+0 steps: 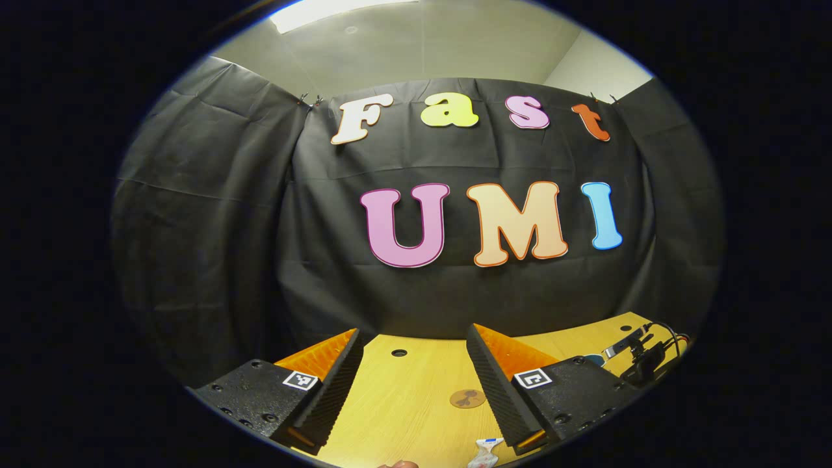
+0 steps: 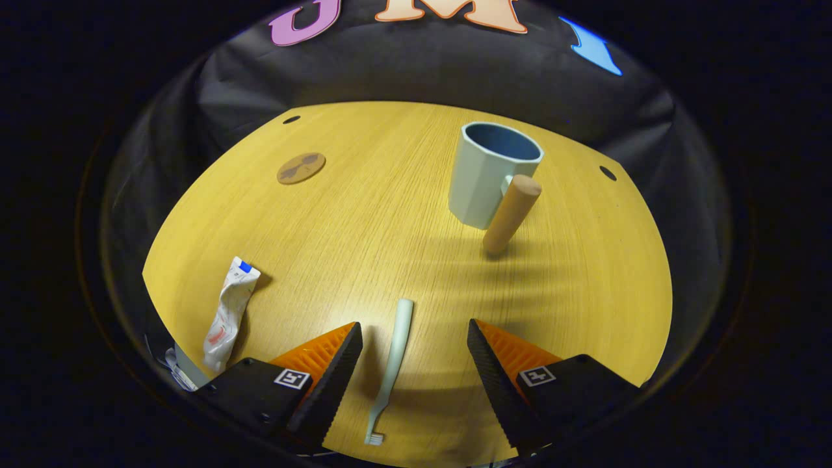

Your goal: Put the toothbrush and toothpaste on the desktop into the cup, then pick up the cup and place it on the coaster on the desktop.

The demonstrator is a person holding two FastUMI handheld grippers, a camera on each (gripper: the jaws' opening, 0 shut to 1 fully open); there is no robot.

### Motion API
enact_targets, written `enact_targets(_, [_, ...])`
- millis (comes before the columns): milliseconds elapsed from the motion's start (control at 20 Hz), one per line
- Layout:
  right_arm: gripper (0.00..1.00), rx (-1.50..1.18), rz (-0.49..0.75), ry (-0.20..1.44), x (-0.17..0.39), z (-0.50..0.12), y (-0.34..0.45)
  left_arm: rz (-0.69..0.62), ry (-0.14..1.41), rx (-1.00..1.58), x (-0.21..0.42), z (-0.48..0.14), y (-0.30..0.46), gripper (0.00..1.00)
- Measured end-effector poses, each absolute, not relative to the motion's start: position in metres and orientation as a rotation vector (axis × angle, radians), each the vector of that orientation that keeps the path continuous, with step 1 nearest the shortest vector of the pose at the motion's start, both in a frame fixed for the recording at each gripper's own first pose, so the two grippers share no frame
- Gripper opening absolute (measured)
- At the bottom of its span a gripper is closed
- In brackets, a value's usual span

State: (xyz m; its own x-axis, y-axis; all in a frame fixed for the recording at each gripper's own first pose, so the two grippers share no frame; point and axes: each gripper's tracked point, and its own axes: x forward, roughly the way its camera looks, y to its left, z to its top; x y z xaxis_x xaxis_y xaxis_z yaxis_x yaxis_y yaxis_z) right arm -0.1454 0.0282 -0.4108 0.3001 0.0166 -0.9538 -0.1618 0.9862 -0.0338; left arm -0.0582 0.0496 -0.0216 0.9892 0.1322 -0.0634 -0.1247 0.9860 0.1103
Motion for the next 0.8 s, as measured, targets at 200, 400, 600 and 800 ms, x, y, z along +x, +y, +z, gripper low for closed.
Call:
enact_targets(200, [0.96,-0.109,0.132,1.361,-0.156,-0.422,0.033,0.113,0.094,0.105,-0.057,-0.031,0.045,0.93])
enact_targets(400, [0.88,-0.135,0.162,1.408,-0.152,-0.423,0.036,0.086,0.131,0.099,-0.056,-0.048,0.037,0.93])
enact_targets(600, [0.55,-0.134,0.189,1.430,-0.147,-0.425,0.045,0.050,0.178,0.103,-0.053,-0.069,0.026,0.94])
enact_targets(800, [0.12,-0.072,0.180,1.462,-0.149,-0.424,0.043,0.017,0.226,0.102,-0.050,-0.093,0.018,0.93])
